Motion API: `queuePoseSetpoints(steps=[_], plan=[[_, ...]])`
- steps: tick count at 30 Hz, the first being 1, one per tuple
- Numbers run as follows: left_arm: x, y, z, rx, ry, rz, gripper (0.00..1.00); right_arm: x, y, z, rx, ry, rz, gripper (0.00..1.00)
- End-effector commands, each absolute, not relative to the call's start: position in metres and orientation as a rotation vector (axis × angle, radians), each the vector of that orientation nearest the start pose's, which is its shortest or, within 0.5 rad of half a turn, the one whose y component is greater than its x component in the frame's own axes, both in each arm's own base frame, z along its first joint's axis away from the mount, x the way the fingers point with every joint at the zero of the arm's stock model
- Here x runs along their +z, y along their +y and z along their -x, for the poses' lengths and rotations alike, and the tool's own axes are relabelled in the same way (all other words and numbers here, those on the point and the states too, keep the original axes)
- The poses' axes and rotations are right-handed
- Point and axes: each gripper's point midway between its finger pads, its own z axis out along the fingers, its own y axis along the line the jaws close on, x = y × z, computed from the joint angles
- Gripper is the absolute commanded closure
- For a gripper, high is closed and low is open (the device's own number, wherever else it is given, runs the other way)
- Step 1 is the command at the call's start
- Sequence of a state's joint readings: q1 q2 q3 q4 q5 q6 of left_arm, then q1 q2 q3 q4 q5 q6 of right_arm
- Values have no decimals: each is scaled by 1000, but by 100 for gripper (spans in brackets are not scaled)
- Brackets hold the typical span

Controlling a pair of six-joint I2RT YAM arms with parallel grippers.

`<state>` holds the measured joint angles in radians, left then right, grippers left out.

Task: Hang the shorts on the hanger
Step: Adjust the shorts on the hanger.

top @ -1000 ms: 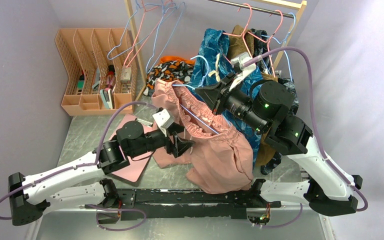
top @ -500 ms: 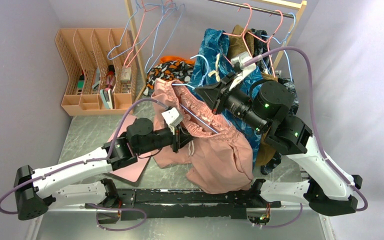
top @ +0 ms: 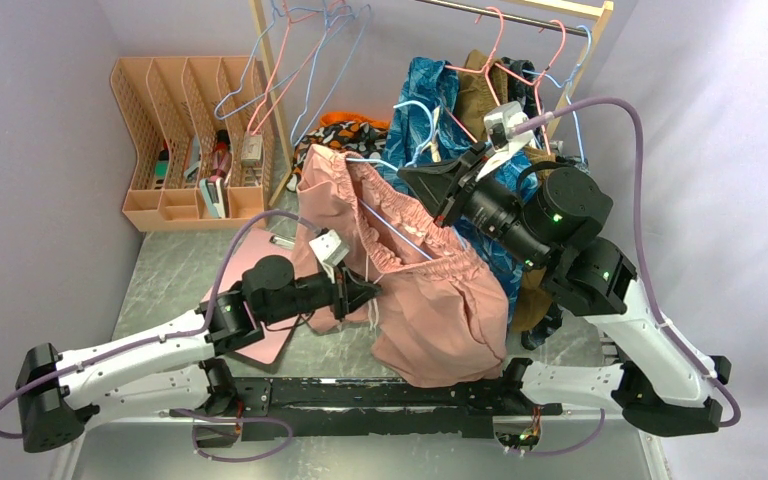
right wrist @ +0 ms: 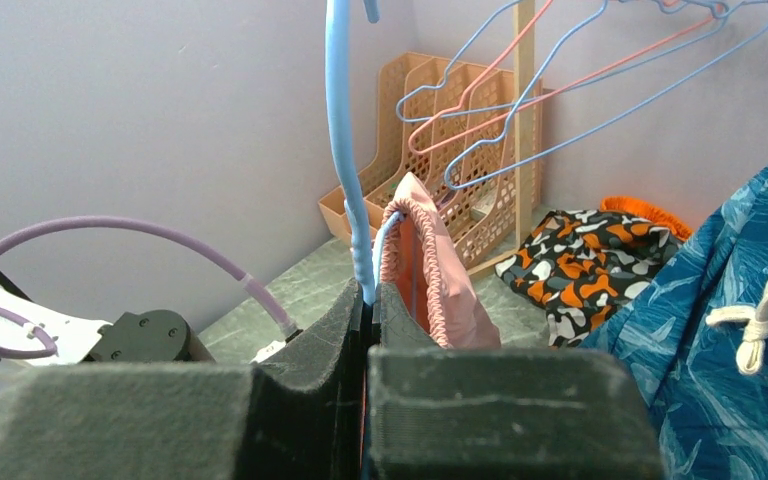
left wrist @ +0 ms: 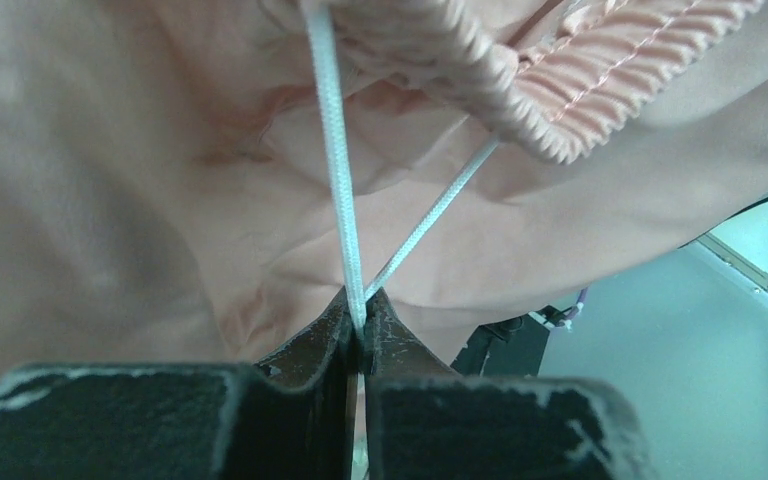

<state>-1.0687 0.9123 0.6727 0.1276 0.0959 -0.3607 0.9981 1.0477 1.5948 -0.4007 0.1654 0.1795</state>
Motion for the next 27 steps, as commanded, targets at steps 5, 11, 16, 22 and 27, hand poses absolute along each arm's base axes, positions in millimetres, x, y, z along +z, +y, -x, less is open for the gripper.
queuePoseSetpoints(steps=[5, 11, 16, 22, 27], plan=[[214, -309, -139, -1117, 1807, -615, 93, 570, 239, -179, 913, 1238, 380, 100], [182, -304, -135, -1118, 1890, -581, 93, 573, 236, -178, 912, 1230, 379, 100], [169, -304, -134, -1117, 1915, -572, 93, 579, 236, -172, 940, 1205, 387, 100], [153, -302, -132, -1117, 1943, -567, 93, 588, 228, -167, 956, 1167, 366, 100], [140, -300, -129, -1095, 1993, -591, 93, 588, 224, -166, 939, 1166, 373, 100]])
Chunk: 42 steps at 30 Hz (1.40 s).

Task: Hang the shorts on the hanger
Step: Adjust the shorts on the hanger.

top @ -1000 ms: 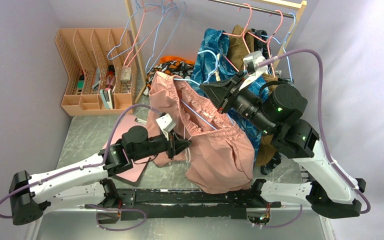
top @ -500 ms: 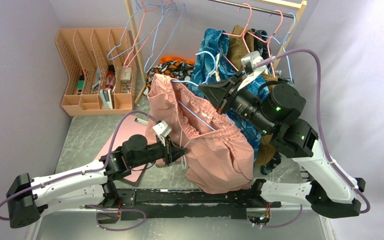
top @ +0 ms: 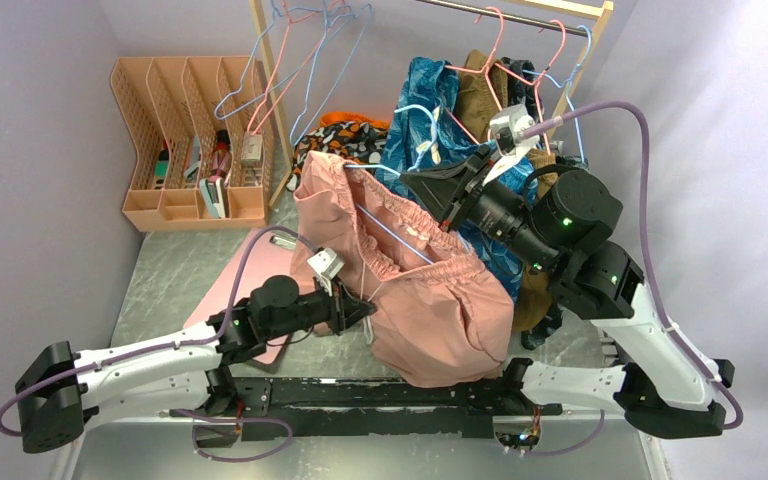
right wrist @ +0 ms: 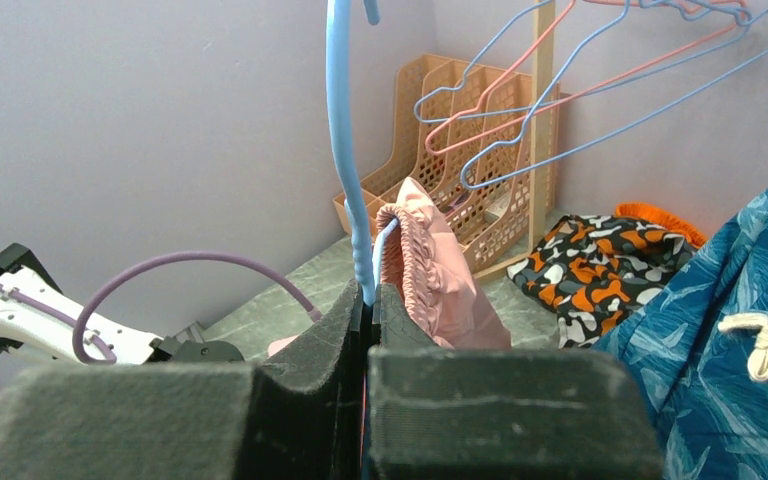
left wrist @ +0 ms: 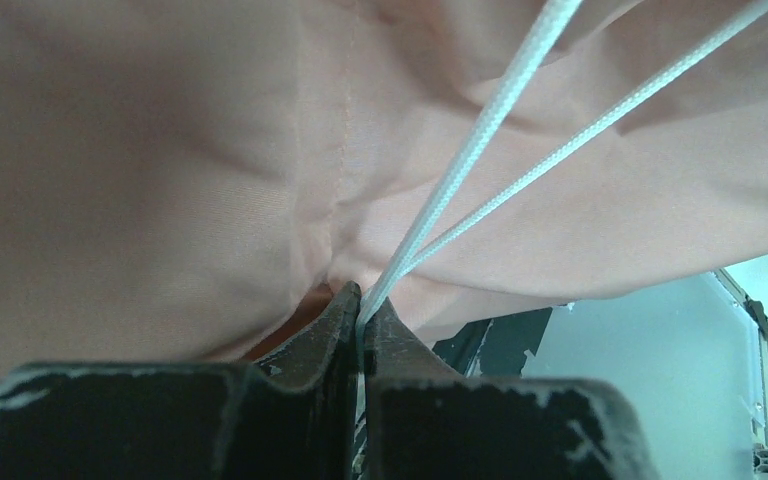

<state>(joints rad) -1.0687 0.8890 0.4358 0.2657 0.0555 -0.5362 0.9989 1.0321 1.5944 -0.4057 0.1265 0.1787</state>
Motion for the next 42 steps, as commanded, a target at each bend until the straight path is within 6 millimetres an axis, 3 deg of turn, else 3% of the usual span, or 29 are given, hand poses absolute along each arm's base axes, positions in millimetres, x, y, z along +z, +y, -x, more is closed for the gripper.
queuePoseSetpoints(steps=[1, 4, 11, 13, 18, 21, 27, 30, 38, 42], plan=[[143, -302, -127, -1104, 1988, -607, 93, 587, 225, -166, 938, 1169, 376, 100], [168, -309, -122, -1171, 1922, -649, 93, 581, 232, -165, 942, 1186, 417, 100], [258, -319, -104, -1351, 1678, -728, 91, 568, 239, -164, 941, 1227, 464, 100], [272, -320, -100, -1368, 1649, -759, 81, 567, 239, -164, 940, 1228, 467, 100], [281, -315, -93, -1324, 1655, -870, 40, 569, 239, -162, 938, 1228, 478, 100], [301, -303, -90, -1265, 1594, -925, 27, 568, 240, -160, 932, 1243, 508, 100], [383, -264, -86, -1203, 1357, -850, 9, 559, 240, -154, 926, 1267, 574, 100], [421, -250, -99, -1158, 1309, -722, 12, 555, 240, -155, 923, 1277, 570, 100], [460, -254, -138, -1047, 1389, -548, 21, 551, 250, -159, 931, 1292, 578, 100], [469, -264, -118, -1062, 1247, -739, 23, 545, 251, -162, 923, 1309, 575, 100]])
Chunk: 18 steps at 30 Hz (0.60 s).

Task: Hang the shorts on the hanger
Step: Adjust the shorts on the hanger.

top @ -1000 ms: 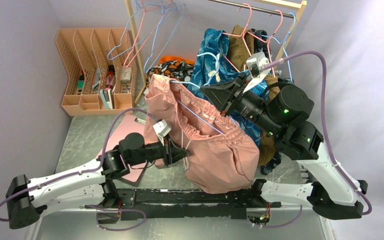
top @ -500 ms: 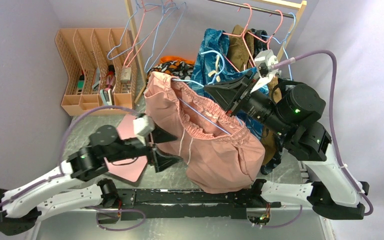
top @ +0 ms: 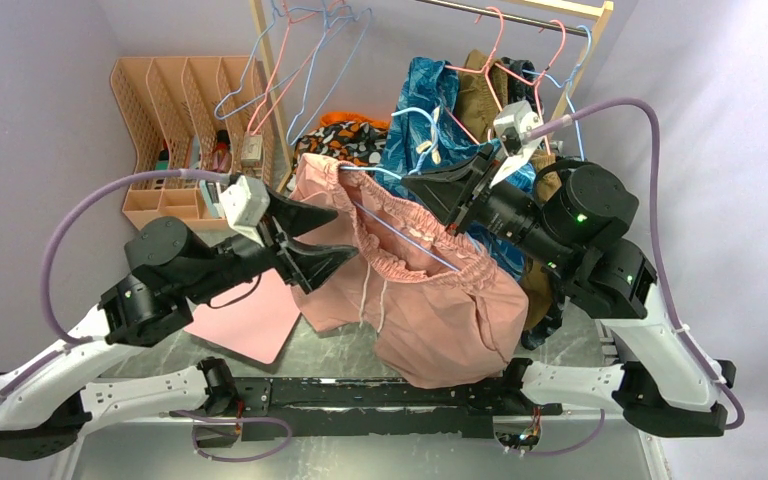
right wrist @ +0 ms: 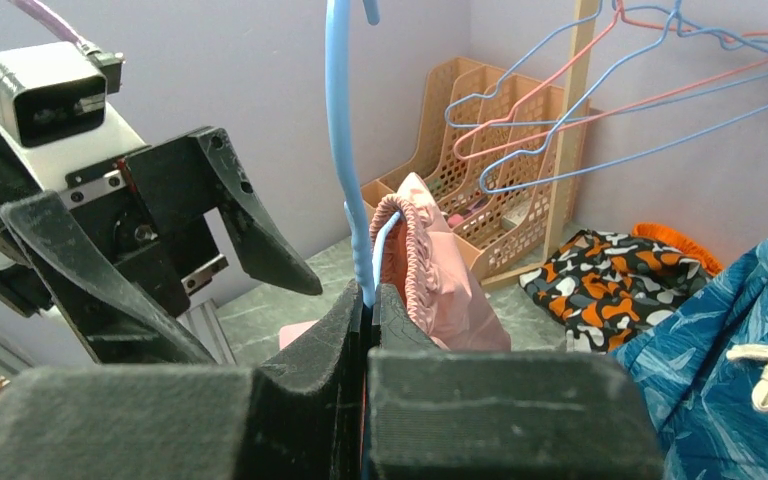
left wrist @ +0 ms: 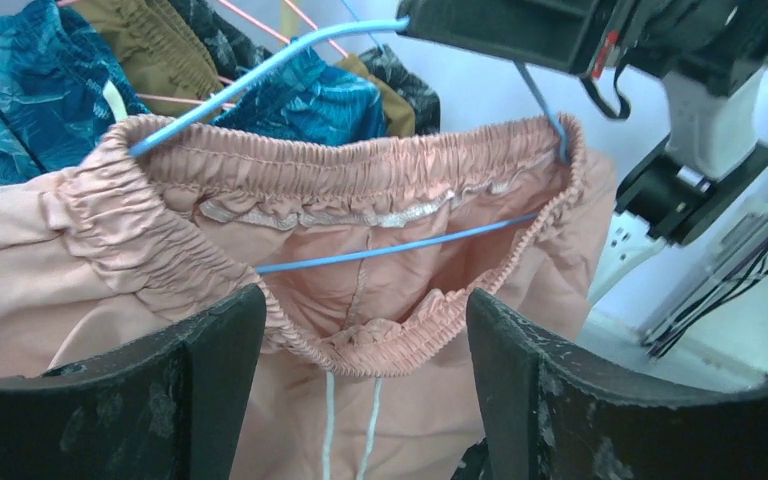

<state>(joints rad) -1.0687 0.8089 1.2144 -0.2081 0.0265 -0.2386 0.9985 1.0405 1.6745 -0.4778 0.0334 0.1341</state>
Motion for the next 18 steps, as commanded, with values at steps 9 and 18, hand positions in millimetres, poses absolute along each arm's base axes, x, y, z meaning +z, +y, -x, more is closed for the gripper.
queuePoseSetpoints(steps=[9, 18], plan=[[429, -275, -85, -909, 994, -1252, 23, 533, 255, -166, 892, 1350, 602, 100], [413, -295, -89, -801, 854, -1439, 22, 530, 262, -168, 898, 1368, 618, 100]])
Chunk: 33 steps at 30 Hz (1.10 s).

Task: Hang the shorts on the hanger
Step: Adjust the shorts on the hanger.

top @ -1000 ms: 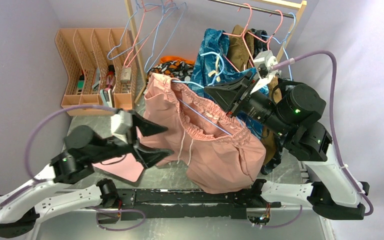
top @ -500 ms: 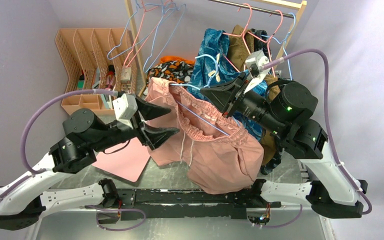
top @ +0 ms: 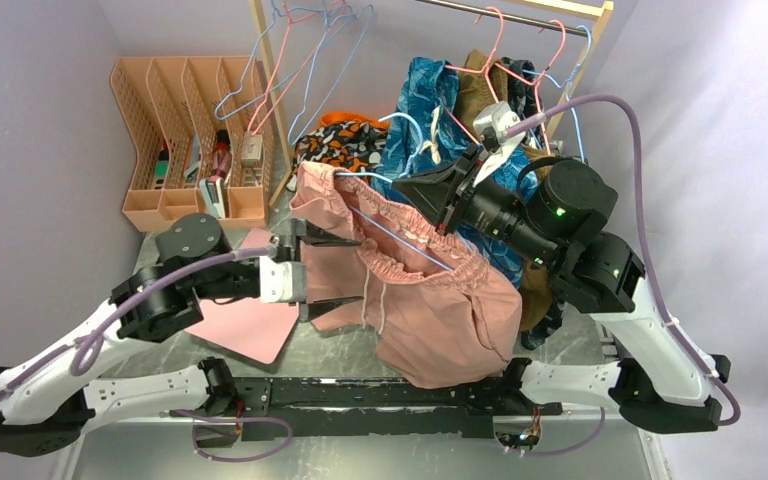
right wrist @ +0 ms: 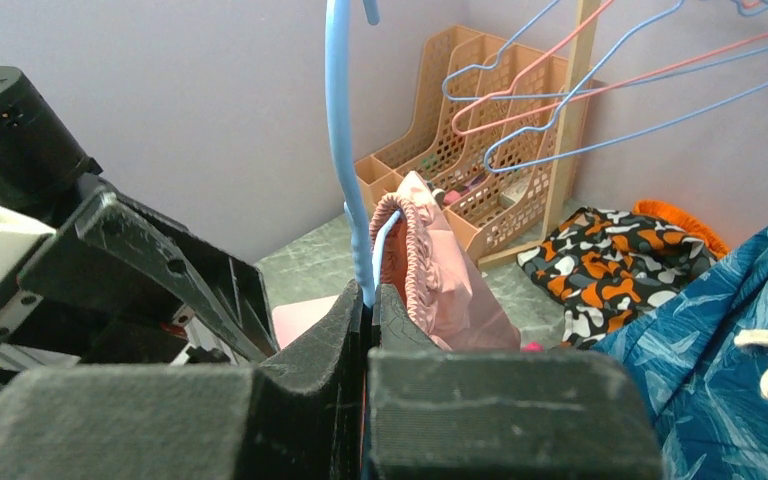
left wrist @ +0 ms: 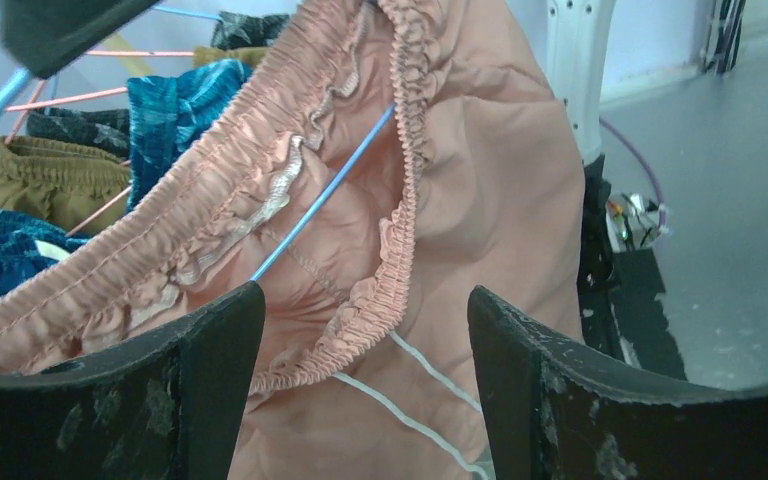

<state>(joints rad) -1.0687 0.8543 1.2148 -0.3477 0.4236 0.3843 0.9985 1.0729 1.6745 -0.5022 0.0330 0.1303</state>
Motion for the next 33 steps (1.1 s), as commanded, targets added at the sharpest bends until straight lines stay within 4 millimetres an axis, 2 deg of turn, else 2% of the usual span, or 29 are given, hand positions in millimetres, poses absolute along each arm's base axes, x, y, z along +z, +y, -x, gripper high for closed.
queuePoseSetpoints(steps=[1, 6, 11, 17, 22, 28, 31, 33], plan=[[405, -299, -91, -795, 868, -1467, 22, 529, 263, -168, 897, 1370, 619, 100], [372, -313, -111, -684, 928, -1528, 23, 526, 264, -170, 891, 1375, 622, 100], [359, -317, -124, -602, 924, -1524, 25, 523, 265, -171, 882, 1382, 629, 100], [341, -327, -129, -590, 938, -1570, 28, 524, 265, -169, 888, 1375, 632, 100], [329, -337, -139, -509, 937, -1589, 45, 519, 265, -170, 884, 1381, 632, 100], [326, -339, -147, -441, 913, -1581, 67, 522, 263, -169, 885, 1374, 631, 100], [340, -340, -148, -433, 893, -1542, 81, 524, 262, -168, 884, 1370, 631, 100], [361, -336, -148, -420, 868, -1493, 92, 523, 262, -168, 880, 1372, 634, 100]])
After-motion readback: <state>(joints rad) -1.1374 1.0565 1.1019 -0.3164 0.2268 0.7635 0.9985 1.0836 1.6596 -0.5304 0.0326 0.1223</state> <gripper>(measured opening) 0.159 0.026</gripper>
